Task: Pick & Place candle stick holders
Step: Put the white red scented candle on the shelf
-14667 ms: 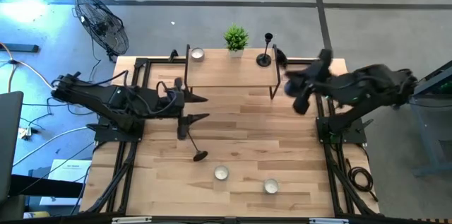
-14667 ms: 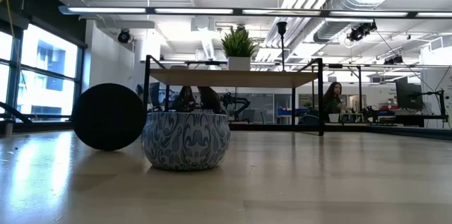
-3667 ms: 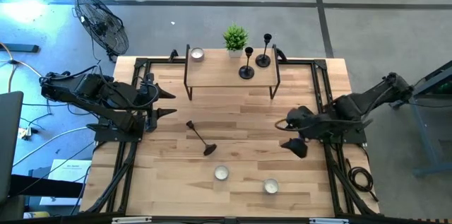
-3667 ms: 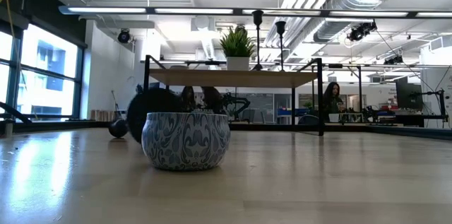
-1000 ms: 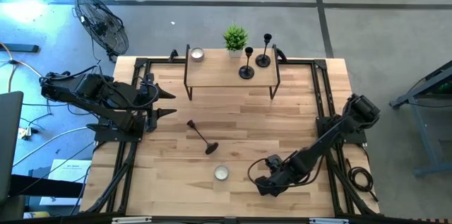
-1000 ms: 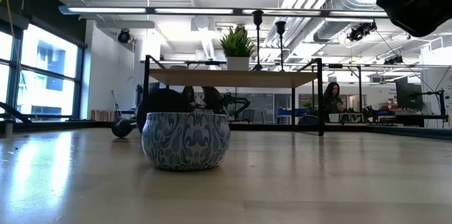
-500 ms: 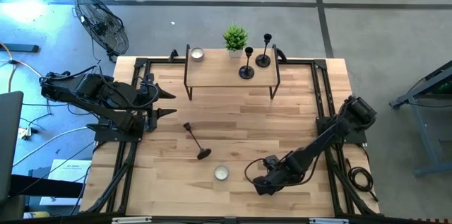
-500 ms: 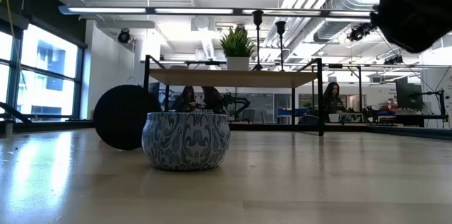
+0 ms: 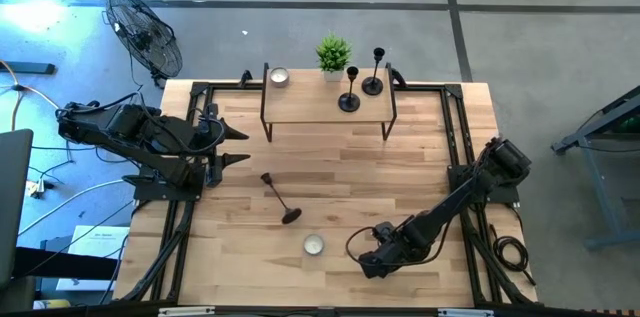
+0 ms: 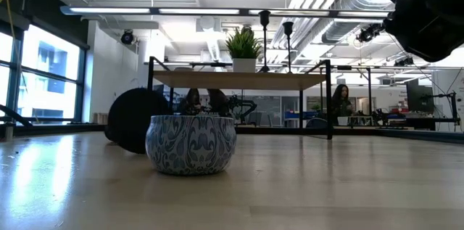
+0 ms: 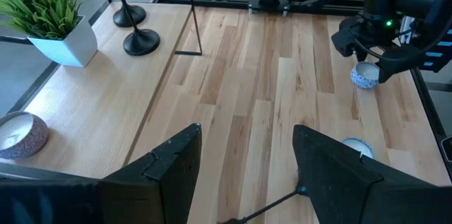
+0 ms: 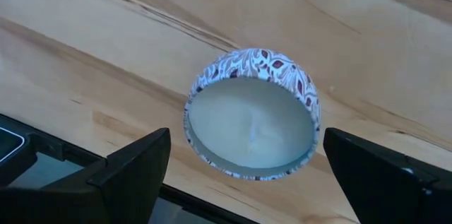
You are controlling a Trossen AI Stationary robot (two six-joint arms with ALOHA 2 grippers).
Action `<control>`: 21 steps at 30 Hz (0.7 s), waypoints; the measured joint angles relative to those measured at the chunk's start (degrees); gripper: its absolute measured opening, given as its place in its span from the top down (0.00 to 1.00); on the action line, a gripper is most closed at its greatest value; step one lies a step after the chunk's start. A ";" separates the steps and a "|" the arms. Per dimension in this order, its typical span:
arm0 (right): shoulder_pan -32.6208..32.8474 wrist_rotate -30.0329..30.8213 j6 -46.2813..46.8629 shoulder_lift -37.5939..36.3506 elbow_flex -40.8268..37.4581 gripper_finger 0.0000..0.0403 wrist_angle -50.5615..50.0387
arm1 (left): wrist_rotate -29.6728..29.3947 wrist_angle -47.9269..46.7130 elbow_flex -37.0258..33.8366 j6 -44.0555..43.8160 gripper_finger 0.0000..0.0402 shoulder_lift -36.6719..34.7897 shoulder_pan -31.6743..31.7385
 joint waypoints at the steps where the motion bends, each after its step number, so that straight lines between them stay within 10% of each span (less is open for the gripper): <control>1: 0.00 0.00 -0.06 0.00 0.00 0.09 0.00 | 0.00 0.00 0.00 -0.01 0.46 0.00 0.00; 21: -0.71 0.06 -3.96 1.99 0.00 0.09 -0.18 | 0.00 0.01 0.01 0.00 0.46 0.00 0.00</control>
